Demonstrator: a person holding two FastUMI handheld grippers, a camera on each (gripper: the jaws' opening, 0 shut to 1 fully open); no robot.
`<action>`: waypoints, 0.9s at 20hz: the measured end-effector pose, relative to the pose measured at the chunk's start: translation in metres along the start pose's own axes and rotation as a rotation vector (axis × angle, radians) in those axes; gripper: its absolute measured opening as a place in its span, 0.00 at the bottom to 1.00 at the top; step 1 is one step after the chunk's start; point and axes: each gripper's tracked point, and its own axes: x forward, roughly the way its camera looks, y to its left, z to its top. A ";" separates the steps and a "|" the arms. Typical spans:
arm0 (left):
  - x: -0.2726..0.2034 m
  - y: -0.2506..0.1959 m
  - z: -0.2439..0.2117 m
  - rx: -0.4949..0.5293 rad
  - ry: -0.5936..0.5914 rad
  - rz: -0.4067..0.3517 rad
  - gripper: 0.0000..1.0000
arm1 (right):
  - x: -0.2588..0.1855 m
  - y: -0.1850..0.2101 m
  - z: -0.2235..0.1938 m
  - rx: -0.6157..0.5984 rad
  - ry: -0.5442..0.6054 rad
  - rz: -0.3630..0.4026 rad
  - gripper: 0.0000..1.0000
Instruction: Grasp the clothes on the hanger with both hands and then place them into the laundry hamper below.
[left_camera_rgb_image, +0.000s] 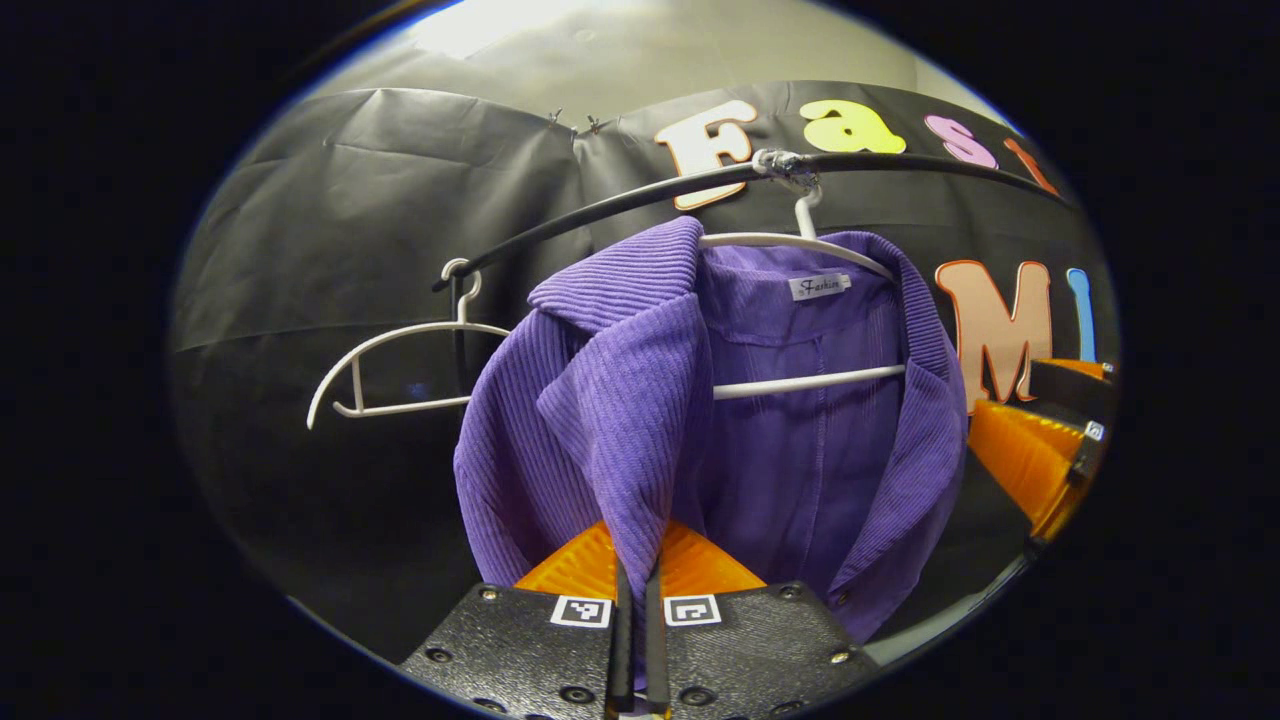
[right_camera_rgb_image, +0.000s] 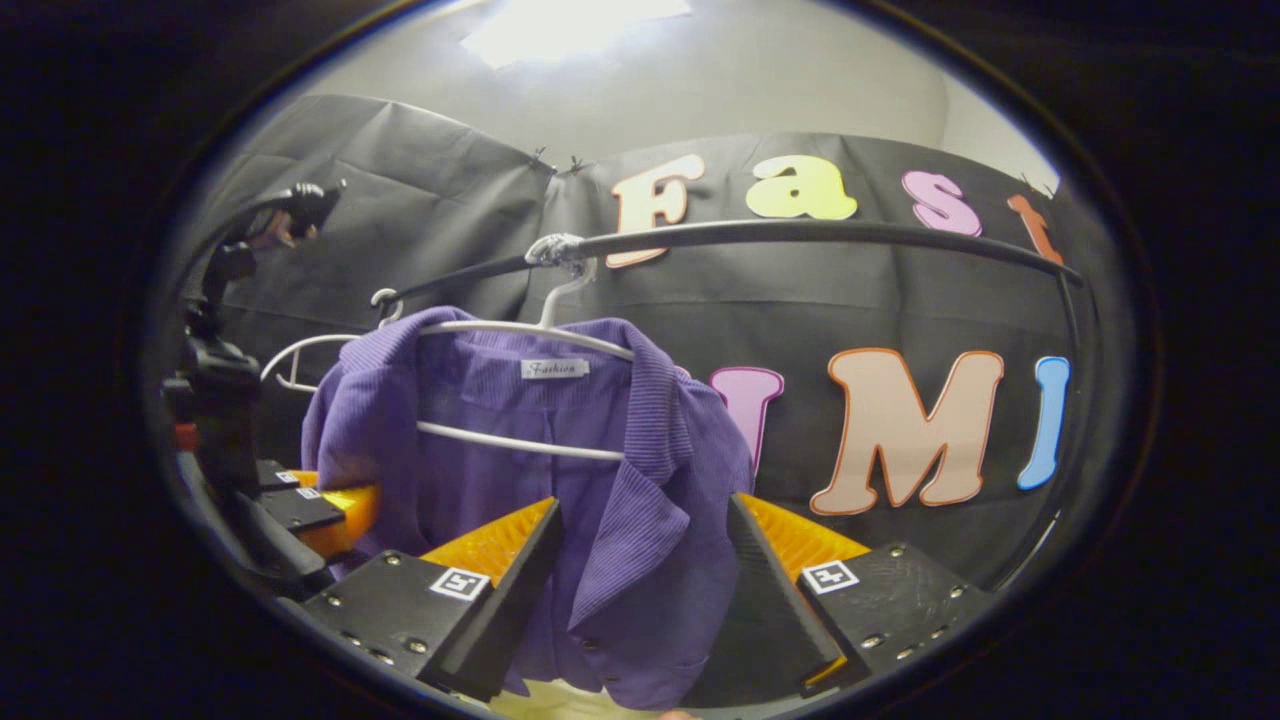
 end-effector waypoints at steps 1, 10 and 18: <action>-0.001 0.001 0.003 0.002 -0.008 -0.006 0.05 | 0.003 0.001 -0.004 0.000 0.006 -0.001 0.94; -0.013 0.023 0.036 0.002 -0.067 0.012 0.02 | 0.049 0.013 -0.036 0.008 0.042 -0.020 0.94; -0.024 0.051 0.076 0.023 -0.162 0.069 0.08 | 0.075 0.014 -0.060 0.029 0.090 -0.058 0.94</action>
